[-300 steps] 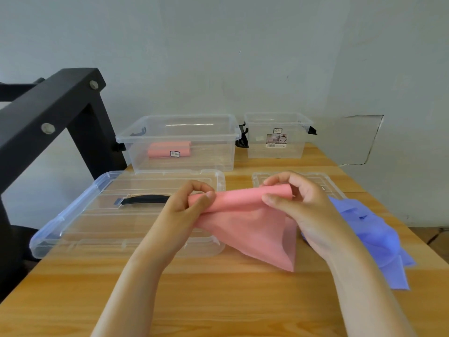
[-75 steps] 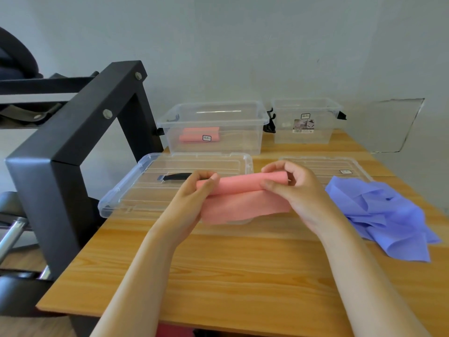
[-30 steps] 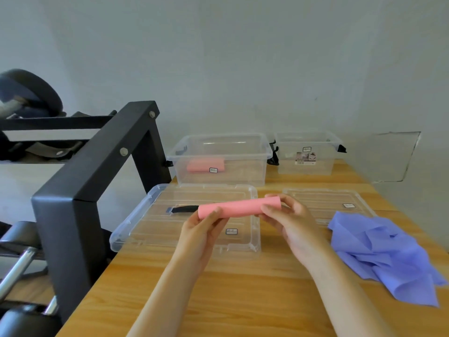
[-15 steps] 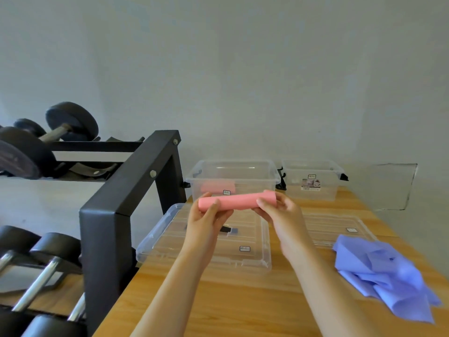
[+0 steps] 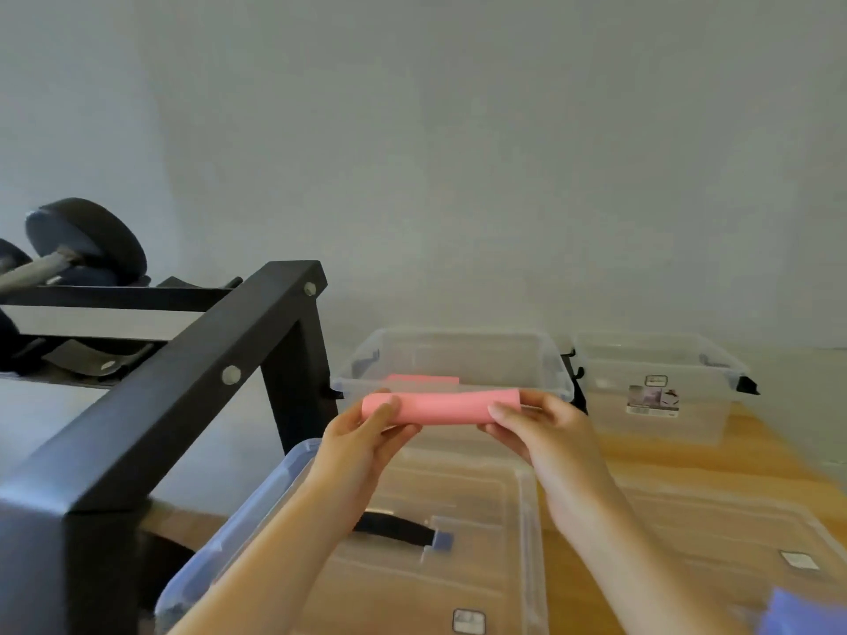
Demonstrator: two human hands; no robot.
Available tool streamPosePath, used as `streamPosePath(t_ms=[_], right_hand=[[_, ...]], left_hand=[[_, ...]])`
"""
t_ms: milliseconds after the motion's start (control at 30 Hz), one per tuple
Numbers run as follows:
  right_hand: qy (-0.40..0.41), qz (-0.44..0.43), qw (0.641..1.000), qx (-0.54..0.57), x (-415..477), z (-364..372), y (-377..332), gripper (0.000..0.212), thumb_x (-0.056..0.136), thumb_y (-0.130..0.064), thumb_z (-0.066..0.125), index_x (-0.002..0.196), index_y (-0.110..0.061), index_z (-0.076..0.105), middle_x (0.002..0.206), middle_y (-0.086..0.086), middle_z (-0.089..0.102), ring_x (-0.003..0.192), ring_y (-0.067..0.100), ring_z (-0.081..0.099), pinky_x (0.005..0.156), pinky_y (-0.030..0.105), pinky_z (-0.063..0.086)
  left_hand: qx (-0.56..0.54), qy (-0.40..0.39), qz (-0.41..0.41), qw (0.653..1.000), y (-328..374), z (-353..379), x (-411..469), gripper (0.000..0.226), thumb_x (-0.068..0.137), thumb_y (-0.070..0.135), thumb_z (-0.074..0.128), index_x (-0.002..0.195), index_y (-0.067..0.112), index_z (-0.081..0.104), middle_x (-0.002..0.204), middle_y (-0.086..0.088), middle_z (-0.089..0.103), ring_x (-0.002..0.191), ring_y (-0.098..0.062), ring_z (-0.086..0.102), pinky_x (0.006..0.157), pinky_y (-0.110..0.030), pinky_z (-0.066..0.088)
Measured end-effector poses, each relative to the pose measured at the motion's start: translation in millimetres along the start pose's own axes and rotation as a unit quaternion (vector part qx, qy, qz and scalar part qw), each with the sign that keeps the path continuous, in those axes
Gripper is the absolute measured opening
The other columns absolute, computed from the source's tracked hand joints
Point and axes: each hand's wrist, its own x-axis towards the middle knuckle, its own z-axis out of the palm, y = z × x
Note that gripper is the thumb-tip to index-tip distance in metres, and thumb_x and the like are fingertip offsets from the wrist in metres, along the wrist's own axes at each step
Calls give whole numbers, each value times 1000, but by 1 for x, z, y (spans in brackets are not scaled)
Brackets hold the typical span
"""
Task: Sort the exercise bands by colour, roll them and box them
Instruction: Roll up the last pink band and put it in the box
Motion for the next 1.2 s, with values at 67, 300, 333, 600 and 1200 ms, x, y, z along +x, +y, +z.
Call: streamPosePath(t_ms=[67, 300, 333, 600, 1200], right_hand=[[-6, 8, 1000, 3, 37, -2, 5, 18, 85, 4, 67, 102, -2, 64, 91, 12, 72, 69, 15, 73, 68, 18, 58], [-3, 53, 999, 6, 127, 21, 7, 18, 84, 5, 67, 101, -1, 65, 92, 14, 73, 67, 15, 73, 60, 14, 54], [0, 61, 998, -2, 136, 25, 7, 18, 84, 5, 68, 100, -1, 65, 91, 14, 73, 67, 15, 73, 60, 14, 55], [17, 179, 983, -46, 193, 43, 11, 19, 84, 9, 63, 101, -1, 66, 88, 11, 72, 66, 12, 71, 75, 24, 58], [120, 378, 898, -191, 241, 55, 95, 11, 75, 15, 70, 81, 5, 70, 73, 16, 69, 71, 31, 67, 76, 42, 57]], left_hand=[[-14, -2, -12, 1000, -2, 3, 34, 24, 94, 10, 57, 116, 2, 63, 113, -15, 69, 91, -19, 73, 71, -20, 58], [-77, 27, -65, 994, 19, 15, 121, 23, 90, 4, 61, 112, -2, 67, 111, -11, 72, 103, -20, 70, 85, -23, 56], [-86, 43, -74, 993, 20, 14, 130, 23, 90, 3, 61, 111, -3, 67, 110, -12, 72, 102, -21, 70, 85, -25, 56], [-166, 170, -234, 943, 28, 19, 189, 23, 89, -8, 60, 111, -2, 62, 107, -19, 66, 95, -26, 65, 88, -32, 52], [-25, 310, -418, 854, -41, 9, 264, 27, 97, -9, 38, 116, -9, 58, 83, -11, 48, 72, -23, 46, 78, -31, 49]])
